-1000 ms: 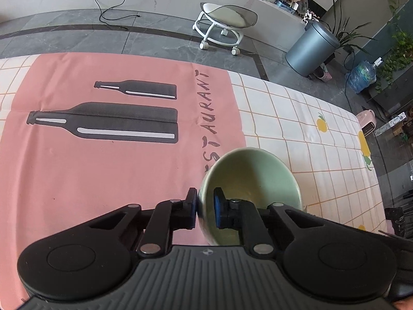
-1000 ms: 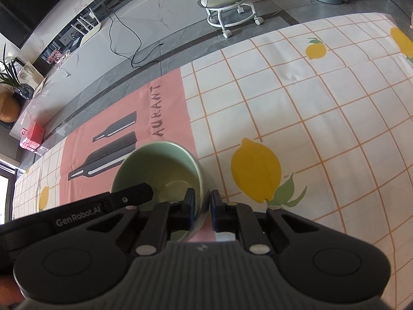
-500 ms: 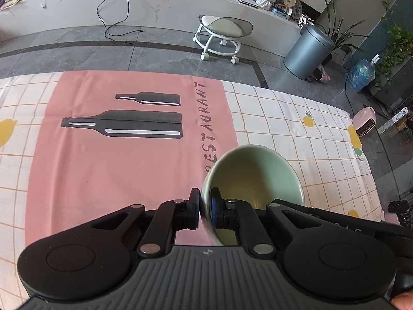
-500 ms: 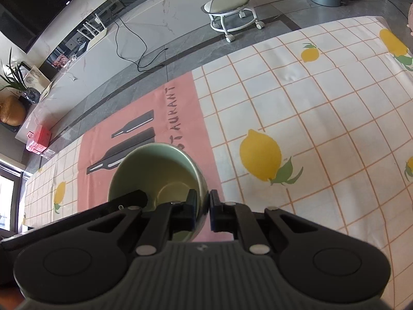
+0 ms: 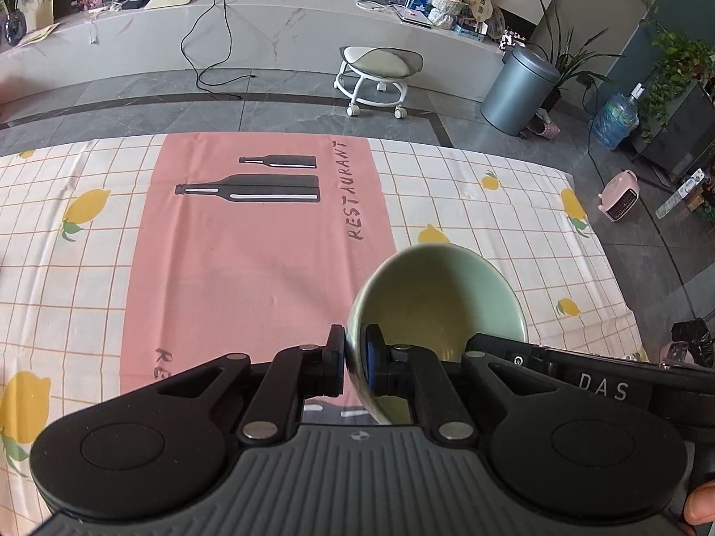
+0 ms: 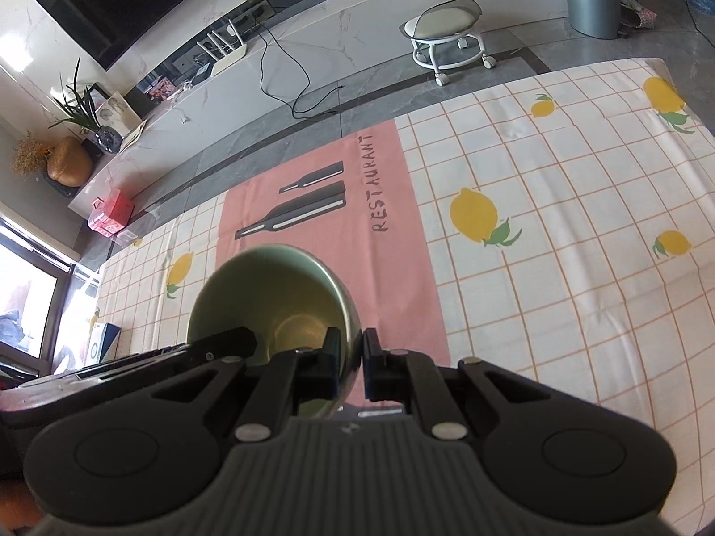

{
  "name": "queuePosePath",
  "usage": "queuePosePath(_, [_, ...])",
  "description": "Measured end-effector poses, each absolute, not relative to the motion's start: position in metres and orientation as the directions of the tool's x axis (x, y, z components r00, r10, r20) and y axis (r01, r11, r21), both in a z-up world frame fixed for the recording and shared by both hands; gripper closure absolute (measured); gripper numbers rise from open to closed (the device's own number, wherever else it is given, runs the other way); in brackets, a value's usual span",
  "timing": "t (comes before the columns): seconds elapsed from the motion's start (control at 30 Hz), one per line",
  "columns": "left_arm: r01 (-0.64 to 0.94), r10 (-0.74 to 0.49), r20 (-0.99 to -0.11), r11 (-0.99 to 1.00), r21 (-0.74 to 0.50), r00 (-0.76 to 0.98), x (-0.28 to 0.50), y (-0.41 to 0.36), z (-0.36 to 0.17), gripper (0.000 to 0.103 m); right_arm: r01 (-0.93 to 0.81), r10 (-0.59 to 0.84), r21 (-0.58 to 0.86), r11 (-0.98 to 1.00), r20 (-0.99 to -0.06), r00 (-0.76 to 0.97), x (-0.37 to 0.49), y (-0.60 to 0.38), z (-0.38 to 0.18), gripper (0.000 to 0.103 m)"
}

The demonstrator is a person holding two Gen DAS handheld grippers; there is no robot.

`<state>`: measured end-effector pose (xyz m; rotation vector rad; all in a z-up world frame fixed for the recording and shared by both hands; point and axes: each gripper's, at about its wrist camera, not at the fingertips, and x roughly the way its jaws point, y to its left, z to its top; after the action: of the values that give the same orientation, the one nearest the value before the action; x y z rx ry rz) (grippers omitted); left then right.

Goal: Organize plates and bowls
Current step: 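Lift the green bowl with the left tool toward the stacked metal bowls, then lower the green bowl into the blue metal bowl and open the left tool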

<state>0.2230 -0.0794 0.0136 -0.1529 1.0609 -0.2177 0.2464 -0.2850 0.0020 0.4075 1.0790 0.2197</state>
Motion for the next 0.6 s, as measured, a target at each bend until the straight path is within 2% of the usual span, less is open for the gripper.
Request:
queuePosePath(0.27, [0.161, -0.251, -0.888, 0.966, -0.203, 0.385, 0.174, -0.086, 0.018, 0.092, -0.032, 0.382, 0.405, 0.914, -0.83, 0.406, 0.191, -0.287, 0.016, 0.096])
queuePosePath(0.6, [0.258, -0.254, -0.924, 0.949, -0.181, 0.286, 0.125, -0.105, -0.004, 0.09, -0.04, 0.37, 0.38, 0.924, -0.865, 0.339, 0.131, -0.3, -0.008, 0.097])
